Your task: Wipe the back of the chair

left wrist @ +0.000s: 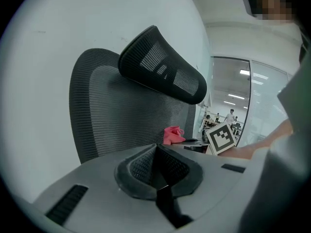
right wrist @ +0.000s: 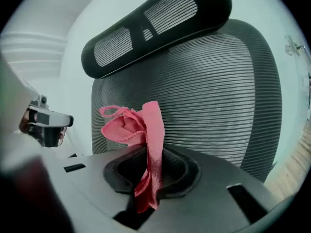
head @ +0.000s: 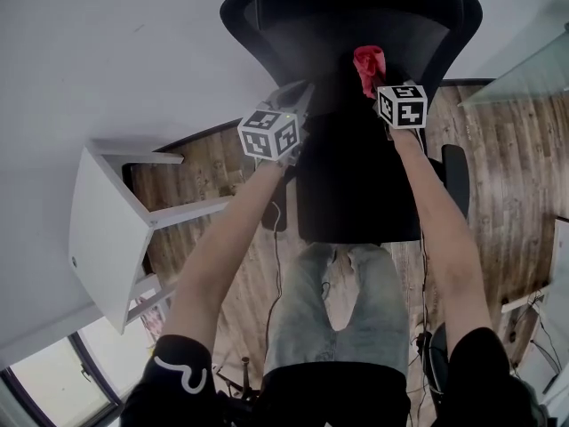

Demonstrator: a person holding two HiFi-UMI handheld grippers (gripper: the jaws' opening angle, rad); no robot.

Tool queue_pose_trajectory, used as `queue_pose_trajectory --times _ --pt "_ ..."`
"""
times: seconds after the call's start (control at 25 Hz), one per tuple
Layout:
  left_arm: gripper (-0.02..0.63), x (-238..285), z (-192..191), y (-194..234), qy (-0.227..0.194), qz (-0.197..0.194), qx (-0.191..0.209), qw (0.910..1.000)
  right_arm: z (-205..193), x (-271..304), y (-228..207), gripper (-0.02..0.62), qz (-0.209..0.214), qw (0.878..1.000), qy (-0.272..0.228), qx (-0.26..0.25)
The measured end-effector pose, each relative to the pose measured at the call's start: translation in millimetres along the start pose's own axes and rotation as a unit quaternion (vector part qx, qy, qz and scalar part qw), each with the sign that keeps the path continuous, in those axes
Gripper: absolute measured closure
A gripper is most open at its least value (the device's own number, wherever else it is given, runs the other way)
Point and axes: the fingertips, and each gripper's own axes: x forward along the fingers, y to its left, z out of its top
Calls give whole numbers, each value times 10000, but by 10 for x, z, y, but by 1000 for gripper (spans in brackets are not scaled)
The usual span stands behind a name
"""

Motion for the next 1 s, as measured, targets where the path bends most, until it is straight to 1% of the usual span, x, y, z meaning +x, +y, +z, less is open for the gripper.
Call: queue_pose_trajectory --times 0.12,0.64,0.88,1.0 --pt "581 73 -37 -90 22 -70 -51 10000 -13 -82 -157 522 -82 10000 11 -33" --pt "581 340 -14 -350 94 -304 7 9995 -111 -436 -828 521 -578 9982 -8 139" --pt "581 432 -5 -499 97 -435 -3 9990 -177 -641 -1165 521 -887 9954 48 348" --pt "581 453 -13 -557 112 -494 -24 9987 -212 -754 -1343 522 -1132 9925 94 442"
